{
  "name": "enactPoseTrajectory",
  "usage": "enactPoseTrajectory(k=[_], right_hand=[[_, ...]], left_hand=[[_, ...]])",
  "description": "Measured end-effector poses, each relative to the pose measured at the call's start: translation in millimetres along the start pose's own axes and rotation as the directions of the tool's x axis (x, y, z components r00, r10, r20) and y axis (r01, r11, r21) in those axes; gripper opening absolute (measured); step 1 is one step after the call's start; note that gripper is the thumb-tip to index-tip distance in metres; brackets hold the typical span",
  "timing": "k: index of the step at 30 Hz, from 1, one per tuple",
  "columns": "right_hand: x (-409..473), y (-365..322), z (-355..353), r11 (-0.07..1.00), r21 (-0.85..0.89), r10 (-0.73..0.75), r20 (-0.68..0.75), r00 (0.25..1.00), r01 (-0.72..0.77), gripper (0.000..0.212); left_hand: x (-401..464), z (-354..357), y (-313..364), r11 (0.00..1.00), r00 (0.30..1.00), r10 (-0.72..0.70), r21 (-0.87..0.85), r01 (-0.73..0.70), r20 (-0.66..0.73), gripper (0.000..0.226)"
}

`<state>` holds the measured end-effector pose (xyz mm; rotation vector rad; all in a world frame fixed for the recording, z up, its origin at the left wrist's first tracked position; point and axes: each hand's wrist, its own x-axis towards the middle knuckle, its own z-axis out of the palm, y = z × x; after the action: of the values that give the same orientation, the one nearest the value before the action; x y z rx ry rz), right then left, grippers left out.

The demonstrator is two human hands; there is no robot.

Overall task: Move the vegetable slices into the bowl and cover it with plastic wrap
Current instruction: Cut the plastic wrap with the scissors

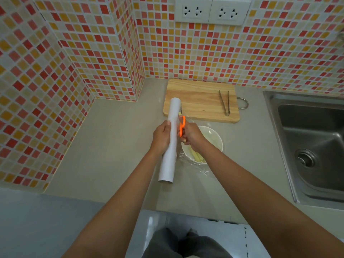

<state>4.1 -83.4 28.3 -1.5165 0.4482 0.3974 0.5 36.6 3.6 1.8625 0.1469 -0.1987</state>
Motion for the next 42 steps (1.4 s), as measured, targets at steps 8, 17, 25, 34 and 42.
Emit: enactPoseTrajectory(k=[8, 17, 25, 34, 42], right_hand=[[13.9, -8.9, -2.6, 1.000, 0.005, -0.013, 0.006, 1.000, 0.013, 0.048], [25.4, -18.1, -5.6, 0.999, -0.034, -0.035, -0.018, 0.999, 0.034, 0.051], [18.6, -36.8, -12.2, 1.000, 0.021, 0.003, -0.062, 0.998, -0.001, 0.057], [-28.3, -19.1, -94.0, 0.986, 0.046, -0.137, -0.318, 0.938, 0.160, 0.032], [-68.1, 93.4, -159.0, 0.747, -0.635, -0.256, -0.548, 0.796, -0.197, 0.054]], left_hand=[[2.0, -0.6, -0.9, 1.000, 1.000, 0.011, -0.015, -0.011, 0.005, 0.044], [-0.4, -3.1, -2.9, 0.999, 0.999, 0.031, -0.037, -0.030, 0.023, 0.042], [-6.0, -13.5, -11.5, 0.998, 0.999, 0.051, -0.036, -0.051, -0.006, 0.036], [-26.3, -36.2, -40.1, 1.000, 0.999, 0.012, 0.016, -0.011, -0.048, 0.024], [-46.5, -36.0, -60.3, 0.929, 0.993, 0.069, 0.370, -0.028, -0.097, 0.040]])
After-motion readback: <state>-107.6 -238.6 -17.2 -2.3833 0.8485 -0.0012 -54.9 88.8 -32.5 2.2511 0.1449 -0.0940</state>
